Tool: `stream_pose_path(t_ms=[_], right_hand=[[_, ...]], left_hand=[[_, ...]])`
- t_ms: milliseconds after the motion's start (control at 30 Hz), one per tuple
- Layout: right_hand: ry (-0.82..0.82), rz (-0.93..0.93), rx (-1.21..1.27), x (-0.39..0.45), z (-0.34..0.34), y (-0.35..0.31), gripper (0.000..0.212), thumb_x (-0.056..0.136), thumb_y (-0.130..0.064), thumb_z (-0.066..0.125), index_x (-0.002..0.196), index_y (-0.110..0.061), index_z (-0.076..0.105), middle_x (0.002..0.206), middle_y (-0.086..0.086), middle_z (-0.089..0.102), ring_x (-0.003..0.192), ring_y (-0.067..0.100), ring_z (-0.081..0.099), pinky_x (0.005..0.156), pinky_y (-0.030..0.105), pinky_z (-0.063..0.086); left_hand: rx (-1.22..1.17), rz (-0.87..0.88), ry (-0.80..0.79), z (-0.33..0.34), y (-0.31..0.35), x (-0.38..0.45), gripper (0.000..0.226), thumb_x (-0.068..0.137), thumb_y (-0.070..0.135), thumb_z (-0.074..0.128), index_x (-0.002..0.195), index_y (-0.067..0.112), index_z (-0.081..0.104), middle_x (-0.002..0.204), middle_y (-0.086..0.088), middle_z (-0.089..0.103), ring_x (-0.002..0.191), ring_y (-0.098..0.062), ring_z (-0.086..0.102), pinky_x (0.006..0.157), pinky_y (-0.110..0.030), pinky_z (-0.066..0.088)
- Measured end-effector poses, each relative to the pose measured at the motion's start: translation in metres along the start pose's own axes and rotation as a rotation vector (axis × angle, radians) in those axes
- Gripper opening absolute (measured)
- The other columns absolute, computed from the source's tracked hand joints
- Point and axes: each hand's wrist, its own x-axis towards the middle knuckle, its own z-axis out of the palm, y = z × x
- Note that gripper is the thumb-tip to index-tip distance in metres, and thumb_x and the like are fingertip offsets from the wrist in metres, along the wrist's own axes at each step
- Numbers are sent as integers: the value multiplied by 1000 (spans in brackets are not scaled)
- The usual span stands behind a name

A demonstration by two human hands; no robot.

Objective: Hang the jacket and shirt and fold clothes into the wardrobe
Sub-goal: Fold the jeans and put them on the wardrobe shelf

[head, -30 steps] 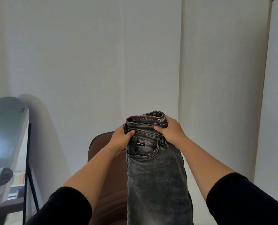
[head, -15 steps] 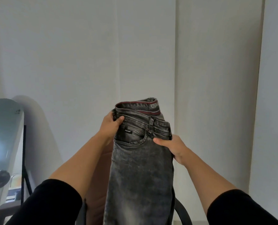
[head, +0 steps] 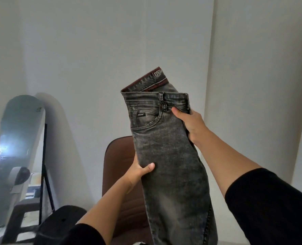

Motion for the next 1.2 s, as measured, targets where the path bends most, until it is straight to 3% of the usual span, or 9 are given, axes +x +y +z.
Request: stream_pose_path(t_ms=[67, 167, 333, 500, 600, 700, 933, 1100, 1200], right_hand=[[-12, -5, 5, 3, 3, -3, 16, 76, -16, 77, 90, -15, 70, 97, 10, 71, 91, 27, 67, 86, 39, 54], [40, -13, -2, 9, 1, -4, 15, 77, -17, 76, 89, -15, 69, 94, 7, 71, 88, 23, 67, 85, 37, 54], [356, 11, -168, 26, -20, 5, 38, 75, -28, 78, 106, -11, 65, 98, 6, 68, 87, 22, 64, 75, 30, 51], [490, 79, -274, 32, -38, 21, 55, 76, -32, 76, 120, -8, 53, 116, 11, 62, 89, 24, 59, 77, 35, 51], [253, 171, -283, 28, -47, 20, 87, 77, -50, 70, 146, -24, 24, 141, 6, 44, 108, 24, 51, 87, 39, 45], [-7, 320, -319, 11, -56, 29, 111, 60, -78, 62, 142, -53, -8, 151, 4, 31, 124, 33, 44, 96, 57, 40], [-349, 497, -104, -35, -57, 101, 122, 39, -90, 57, 144, -54, 6, 141, 16, 47, 118, 41, 54, 79, 50, 56], [-443, 375, 65, -54, -45, 119, 120, 51, -56, 84, 140, -59, 5, 138, -16, 40, 137, 20, 34, 112, 56, 26], [-506, 290, -47, -63, -38, 121, 99, 72, -18, 79, 140, -57, 18, 142, -17, 39, 137, 12, 34, 115, 46, 25]], left_hand=[[-32, 15, 37, 7, 3, -1, 124, 33, 64, 85, 135, 30, 24, 132, 4, 50, 117, -8, 52, 98, -26, 46], [38, 84, 155, 9, 8, -3, 92, 65, 32, 84, 136, 31, 26, 134, 2, 50, 114, -3, 52, 86, -11, 47], [163, 237, 309, 11, 16, -12, 107, 77, 29, 75, 138, 60, -7, 149, 11, 34, 132, -4, 40, 108, -28, 34], [306, 364, 213, 13, 23, -9, 58, 86, 6, 64, 127, 44, 48, 131, 22, 51, 123, 11, 43, 109, -19, 33], [204, 326, 301, 15, 38, -5, 44, 85, 2, 63, 111, 37, 62, 115, 17, 61, 102, 19, 53, 95, -6, 40], [139, 307, 427, 13, 59, 5, 41, 86, 5, 63, 112, 37, 63, 107, 17, 63, 94, 18, 55, 83, 0, 40], [235, 259, 590, 1, 81, 39, 34, 87, 16, 62, 112, 39, 65, 111, 10, 66, 105, -6, 58, 101, -28, 45], [358, 230, 719, -17, 82, 43, 34, 88, 15, 59, 118, 31, 63, 119, 5, 64, 113, -12, 55, 107, -27, 36], [422, 202, 741, -30, 80, 48, 33, 88, 16, 59, 117, 32, 64, 122, 4, 63, 118, -16, 54, 112, -37, 32]])
